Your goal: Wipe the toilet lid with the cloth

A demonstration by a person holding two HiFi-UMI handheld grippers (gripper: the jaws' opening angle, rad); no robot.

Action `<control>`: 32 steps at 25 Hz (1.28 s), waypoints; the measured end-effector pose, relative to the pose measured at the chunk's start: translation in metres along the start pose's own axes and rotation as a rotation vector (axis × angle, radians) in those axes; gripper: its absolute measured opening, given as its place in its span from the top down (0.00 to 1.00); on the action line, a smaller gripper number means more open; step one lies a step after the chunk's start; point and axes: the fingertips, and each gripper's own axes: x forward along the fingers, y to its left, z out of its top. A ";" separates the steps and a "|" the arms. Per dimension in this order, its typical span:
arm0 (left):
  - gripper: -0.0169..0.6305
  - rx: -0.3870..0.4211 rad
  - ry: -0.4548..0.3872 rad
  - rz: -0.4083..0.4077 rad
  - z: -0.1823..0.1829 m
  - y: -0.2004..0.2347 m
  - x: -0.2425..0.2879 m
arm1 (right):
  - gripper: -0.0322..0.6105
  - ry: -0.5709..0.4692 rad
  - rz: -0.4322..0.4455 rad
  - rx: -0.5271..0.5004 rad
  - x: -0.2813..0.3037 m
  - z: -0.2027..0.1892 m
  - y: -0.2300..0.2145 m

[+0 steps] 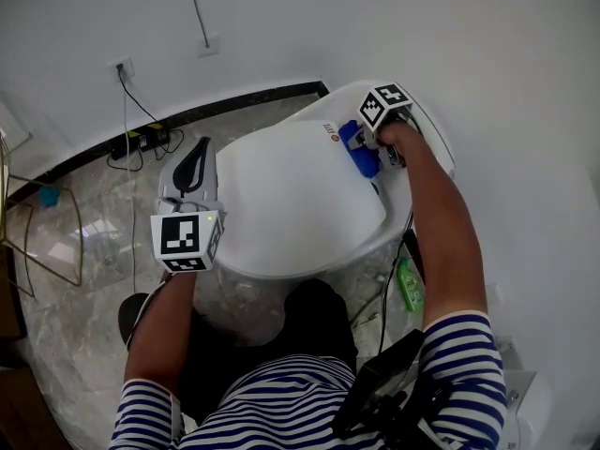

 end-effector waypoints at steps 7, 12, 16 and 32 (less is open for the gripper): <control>0.97 -0.006 -0.014 0.021 0.007 0.012 -0.009 | 0.85 0.002 0.003 -0.007 0.000 0.001 0.021; 0.97 0.000 -0.024 0.044 0.015 0.026 -0.024 | 0.85 0.021 0.001 -0.039 0.004 0.006 0.052; 0.97 0.004 -0.037 0.068 0.022 0.038 -0.039 | 0.85 0.032 0.011 -0.082 0.012 0.011 0.084; 0.97 0.012 -0.059 0.162 0.037 0.085 -0.087 | 0.85 0.079 0.145 -0.297 0.054 0.031 0.245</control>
